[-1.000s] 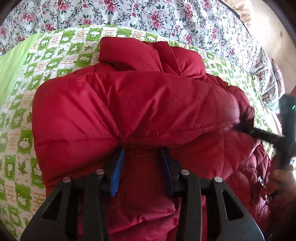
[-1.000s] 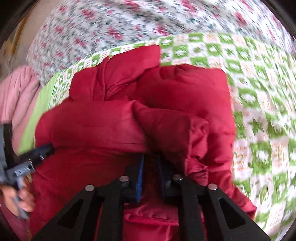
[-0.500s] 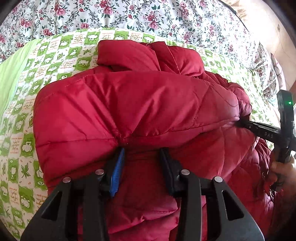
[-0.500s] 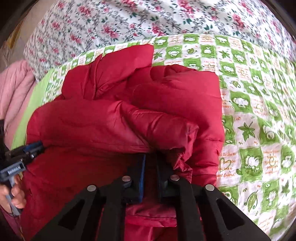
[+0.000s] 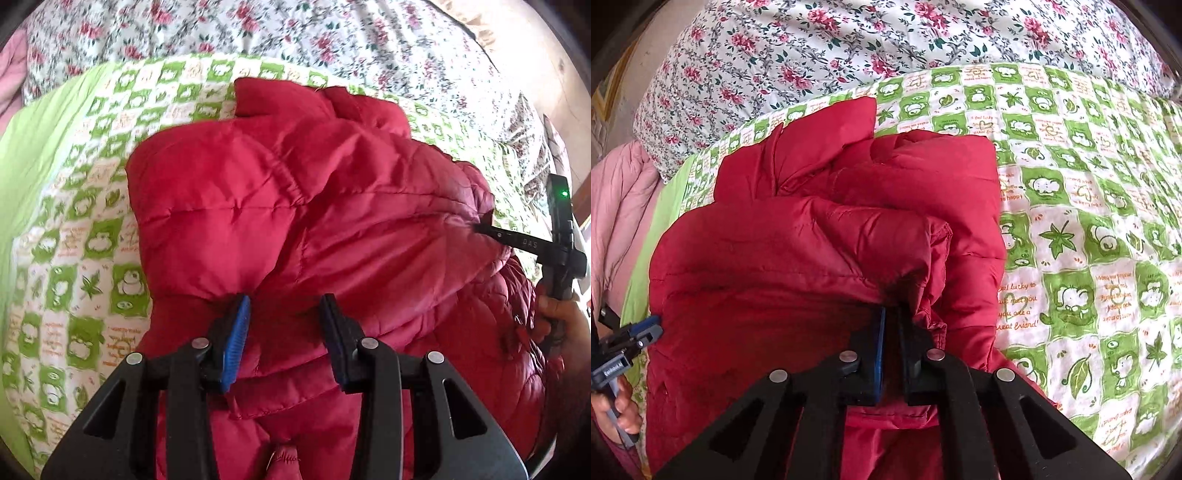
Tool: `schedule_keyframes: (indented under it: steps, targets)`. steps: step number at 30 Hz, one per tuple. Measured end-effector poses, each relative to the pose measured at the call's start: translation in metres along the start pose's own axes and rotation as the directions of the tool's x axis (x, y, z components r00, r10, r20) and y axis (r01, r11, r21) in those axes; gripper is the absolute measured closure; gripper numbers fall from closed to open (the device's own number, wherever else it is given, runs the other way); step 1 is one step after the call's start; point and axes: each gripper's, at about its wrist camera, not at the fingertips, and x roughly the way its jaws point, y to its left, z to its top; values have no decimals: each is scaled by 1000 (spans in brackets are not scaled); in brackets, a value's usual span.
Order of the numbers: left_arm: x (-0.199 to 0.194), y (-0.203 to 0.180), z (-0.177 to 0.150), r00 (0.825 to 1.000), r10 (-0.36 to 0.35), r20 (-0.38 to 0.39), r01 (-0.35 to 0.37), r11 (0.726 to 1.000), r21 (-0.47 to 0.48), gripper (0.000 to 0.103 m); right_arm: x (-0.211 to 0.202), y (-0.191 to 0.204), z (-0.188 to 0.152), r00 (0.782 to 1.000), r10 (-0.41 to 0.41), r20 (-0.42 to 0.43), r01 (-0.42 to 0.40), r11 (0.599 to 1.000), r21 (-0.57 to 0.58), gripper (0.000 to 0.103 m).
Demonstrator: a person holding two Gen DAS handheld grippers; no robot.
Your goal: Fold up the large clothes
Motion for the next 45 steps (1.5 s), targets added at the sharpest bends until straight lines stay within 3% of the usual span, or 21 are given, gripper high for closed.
schedule_keyframes:
  steps: [5, 10, 13, 17, 24, 32, 35, 37, 39, 45]
  targets:
    - [9, 2, -1, 1000, 23, -9, -23, 1000, 0, 65, -7, 11, -1, 1000, -14, 11, 14, 1000, 12, 94]
    - [-1, -4, -2, 999, 54, -5, -54, 999, 2, 65, -26, 9, -12, 999, 33, 34, -35, 998, 52, 91]
    - [-22, 0, -9, 1000, 21, 8, -21, 999, -29, 65, -48, 10, -21, 996, 77, 49, -80, 995, 56, 85]
    - [-46, 3, -29, 1000, -11, 10, 12, 999, -34, 65, -78, 11, -42, 991, 124, 46, -126, 992, 30, 48]
    - [-72, 4, -68, 1000, -18, 10, 18, 999, -30, 65, -111, 6, -81, 991, 134, 18, -134, 991, 8, 47]
    - [-83, 14, -97, 1000, -19, -7, 18, 998, -64, 65, -135, 3, -101, 992, 127, 24, -127, 992, -7, 47]
    - [-89, 19, -107, 1000, -11, -15, 10, 998, -67, 65, -141, 0, -107, 991, 131, 14, -131, 991, 2, 42]
    - [-96, 23, -114, 1000, 4, -15, -5, 998, -68, 61, -147, -2, -111, 992, 123, 14, -123, 992, 0, 39]
    - [-103, 27, -121, 1000, 20, -8, -21, 997, -72, 47, -154, -7, -116, 993, 113, 13, -113, 994, 3, 35]
    - [-118, 36, -146, 997, 70, -28, -72, 995, -72, 43, -169, -25, -134, 999, 24, -28, -24, 1000, -3, 30]
